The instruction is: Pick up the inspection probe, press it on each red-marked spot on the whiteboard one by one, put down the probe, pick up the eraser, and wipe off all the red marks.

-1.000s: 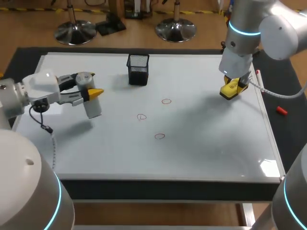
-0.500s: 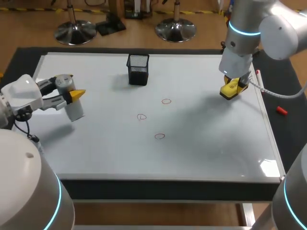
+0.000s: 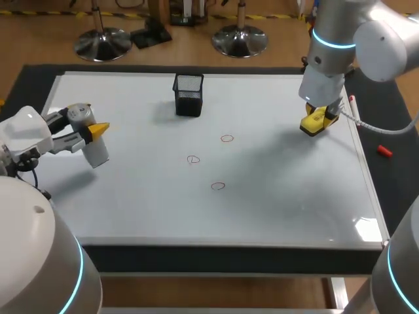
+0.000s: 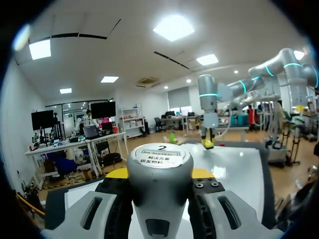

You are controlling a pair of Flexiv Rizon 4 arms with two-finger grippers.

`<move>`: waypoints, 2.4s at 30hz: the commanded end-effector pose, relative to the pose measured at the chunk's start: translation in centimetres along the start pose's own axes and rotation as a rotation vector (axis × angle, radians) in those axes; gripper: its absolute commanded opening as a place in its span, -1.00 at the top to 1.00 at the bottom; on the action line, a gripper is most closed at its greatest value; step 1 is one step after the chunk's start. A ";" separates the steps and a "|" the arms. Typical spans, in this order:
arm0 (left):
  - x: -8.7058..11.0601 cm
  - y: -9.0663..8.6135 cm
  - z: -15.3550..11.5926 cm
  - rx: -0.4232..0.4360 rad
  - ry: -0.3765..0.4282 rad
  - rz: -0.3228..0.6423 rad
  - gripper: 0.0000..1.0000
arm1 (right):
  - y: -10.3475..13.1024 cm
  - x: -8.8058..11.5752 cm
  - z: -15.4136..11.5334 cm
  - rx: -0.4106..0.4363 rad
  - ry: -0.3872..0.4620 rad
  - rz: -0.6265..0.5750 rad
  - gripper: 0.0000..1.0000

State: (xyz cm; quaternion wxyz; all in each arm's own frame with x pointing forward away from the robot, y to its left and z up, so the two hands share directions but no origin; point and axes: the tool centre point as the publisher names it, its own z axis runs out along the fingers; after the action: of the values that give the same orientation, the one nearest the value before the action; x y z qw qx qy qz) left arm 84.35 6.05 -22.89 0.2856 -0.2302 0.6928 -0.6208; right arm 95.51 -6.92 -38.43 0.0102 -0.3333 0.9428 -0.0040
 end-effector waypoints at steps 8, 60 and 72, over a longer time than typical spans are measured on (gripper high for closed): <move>-0.1 0.1 0.0 0.004 -0.001 0.001 1.00 | 0.0 0.0 -0.1 0.002 0.002 -0.001 1.00; -0.1 0.1 0.0 0.004 -0.001 0.001 1.00 | 29.6 -11.8 -0.6 0.003 -0.041 -0.738 1.00; -0.1 0.1 0.0 0.004 -0.001 0.001 1.00 | 34.4 -15.9 0.7 0.015 -0.047 -0.889 1.00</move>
State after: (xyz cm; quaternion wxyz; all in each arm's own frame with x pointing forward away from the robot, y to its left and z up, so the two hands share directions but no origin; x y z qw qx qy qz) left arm 84.37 6.13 -22.98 0.2854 -0.2296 0.6926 -0.6214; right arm 85.98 27.77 -38.67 0.0516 -0.7054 0.7069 0.0103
